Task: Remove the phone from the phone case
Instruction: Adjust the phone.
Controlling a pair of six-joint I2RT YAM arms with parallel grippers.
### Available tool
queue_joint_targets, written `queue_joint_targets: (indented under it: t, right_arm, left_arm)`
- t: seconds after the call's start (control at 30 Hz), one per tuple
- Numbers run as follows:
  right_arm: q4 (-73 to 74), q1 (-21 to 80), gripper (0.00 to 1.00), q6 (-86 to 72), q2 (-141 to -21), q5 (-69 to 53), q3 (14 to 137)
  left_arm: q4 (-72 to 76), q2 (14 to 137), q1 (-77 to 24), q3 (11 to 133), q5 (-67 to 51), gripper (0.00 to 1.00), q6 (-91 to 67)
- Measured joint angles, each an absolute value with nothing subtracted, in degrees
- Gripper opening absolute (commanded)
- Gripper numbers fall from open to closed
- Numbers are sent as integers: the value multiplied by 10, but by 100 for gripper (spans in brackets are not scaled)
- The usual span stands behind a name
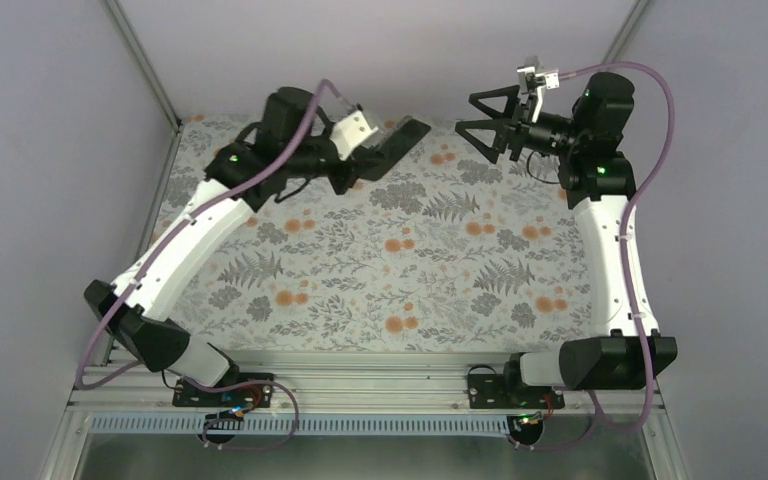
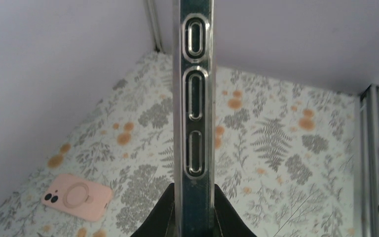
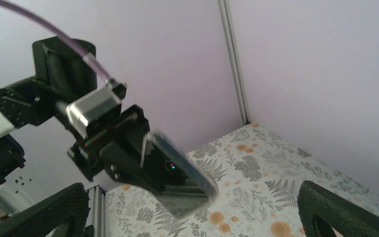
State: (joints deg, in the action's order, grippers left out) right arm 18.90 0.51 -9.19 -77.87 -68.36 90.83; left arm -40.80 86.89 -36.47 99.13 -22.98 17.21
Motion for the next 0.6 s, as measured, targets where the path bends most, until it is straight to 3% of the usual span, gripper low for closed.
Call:
queue_joint_targets:
  t: [0.33, 0.6]
  right_arm:
    - [124, 36, 99, -155, -780, -730, 920]
    - [15, 105, 99, -285, -778, -722, 829]
  left_arm:
    - [-323, 793, -285, 982, -394, 2, 49]
    - [-208, 778, -253, 906, -493, 2, -103]
